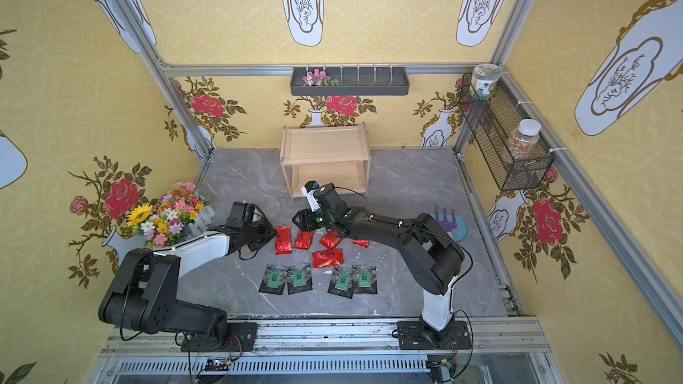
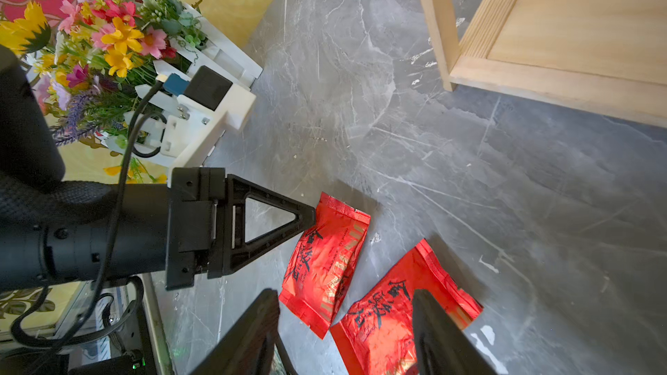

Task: Place the tea bags on the shelf by color
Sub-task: Pick up the tea bag from the center of the board.

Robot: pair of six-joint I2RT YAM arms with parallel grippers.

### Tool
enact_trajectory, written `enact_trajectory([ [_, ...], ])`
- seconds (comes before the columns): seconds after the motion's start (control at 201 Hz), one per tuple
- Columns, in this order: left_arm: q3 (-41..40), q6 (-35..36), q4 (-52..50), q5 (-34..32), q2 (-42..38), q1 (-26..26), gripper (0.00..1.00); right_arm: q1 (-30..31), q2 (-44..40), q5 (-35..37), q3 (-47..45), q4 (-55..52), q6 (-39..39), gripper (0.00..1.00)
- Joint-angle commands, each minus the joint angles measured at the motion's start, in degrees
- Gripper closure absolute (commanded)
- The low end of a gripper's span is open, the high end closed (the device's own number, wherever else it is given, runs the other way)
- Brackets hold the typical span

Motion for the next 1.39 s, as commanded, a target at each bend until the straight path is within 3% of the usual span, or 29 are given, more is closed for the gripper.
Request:
enact_trajectory([
  [0.0, -0.5, 0.0, 1.5, 0.2, -0.2, 0.0, 0.92, 0.0, 0.2, -0.4, 0.7, 0.5, 0.3, 0.37],
  [0.154, -1.2, 0.1, 2.9, 0.8, -0.1, 0.1, 1.00, 0.1, 0.4, -0.6, 1.2, 0.1, 0.5, 0.37],
  [0.553, -2.1, 0.0, 5.7, 2.1, -5.8, 0.0, 1.00, -1.1, -0.3, -1.9, 1.8, -1.1, 2.4, 0.37],
  [0.842, -1.5, -3.6, 9.5, 4.2, -10.9, 0.0, 1.00, -3.5, -3.4, -9.3, 0.6, 1.1, 7.7, 0.36],
  [1.081, -2.3, -10.6, 18.1, 9.7, -11.6, 1.4, 1.00, -7.1, -2.5, -22.6, -6.8, 18.4, 23.4, 0.31],
  [1.39, -2.6, -15.6, 24.6, 13.5, -10.5, 2.1, 1.00, -7.1, 4.3, -29.8, -13.4, 40.4, 36.7, 0.32],
])
